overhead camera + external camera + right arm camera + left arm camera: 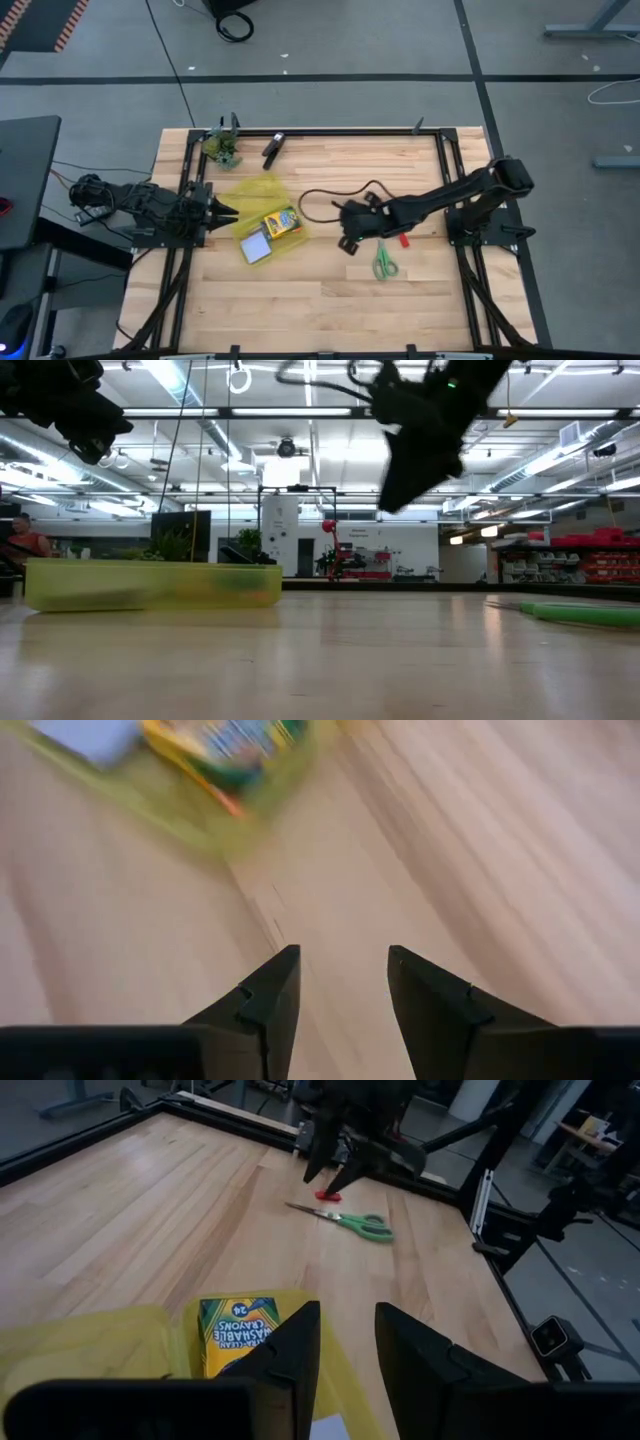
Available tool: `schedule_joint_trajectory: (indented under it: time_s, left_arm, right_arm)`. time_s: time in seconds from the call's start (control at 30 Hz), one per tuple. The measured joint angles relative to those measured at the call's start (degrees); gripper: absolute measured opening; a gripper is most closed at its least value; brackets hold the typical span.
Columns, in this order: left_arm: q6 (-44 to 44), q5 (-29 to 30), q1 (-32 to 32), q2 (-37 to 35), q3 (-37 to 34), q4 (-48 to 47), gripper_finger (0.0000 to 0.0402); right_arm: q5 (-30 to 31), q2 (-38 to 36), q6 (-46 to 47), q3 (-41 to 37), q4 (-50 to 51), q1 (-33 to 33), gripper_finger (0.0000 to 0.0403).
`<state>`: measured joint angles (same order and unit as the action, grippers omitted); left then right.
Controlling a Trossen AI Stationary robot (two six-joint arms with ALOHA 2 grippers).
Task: Pack school essentials
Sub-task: Put the red eraser into the yellow supply box
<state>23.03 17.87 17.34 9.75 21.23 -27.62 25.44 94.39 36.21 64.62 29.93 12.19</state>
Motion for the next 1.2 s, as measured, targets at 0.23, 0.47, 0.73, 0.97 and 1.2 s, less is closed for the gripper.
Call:
schedule_joint_trajectory:
  time_s: [0.23,0.47,0.73,0.97,1.2]
  left_arm:
    - [-0.14,0.09,0.00,0.01,0.00,0.01,0.0107]
    - [-0.29,0.11,0.00,0.01,0.00,-0.01,0.0107]
    - [-0.29,0.11,-0.02,0.01,0.00,-0.01,0.0107]
    - [-0.14,0.11,-0.02,-0.01,0.00,-0.06,0.0107]
    - [-0.13,0.11,-0.02,-0.01,0.00,-0.12,0.0107]
  right_arm:
    - [-5.32,-5.57,15.10,-6.54,10.79,-0.02,0.0158]
    - [-16.49,-7.61,26.28,-13.89,14.90,0.65,0.0159]
    - [-19.40,-7.59,33.58,-17.41,19.95,3.60,0.0159]
    - [-18.87,-7.61,35.21,-17.36,23.48,5.27,0.0159]
    - [-21.12,-7.59,35.20,-19.71,22.62,4.87,0.0159]
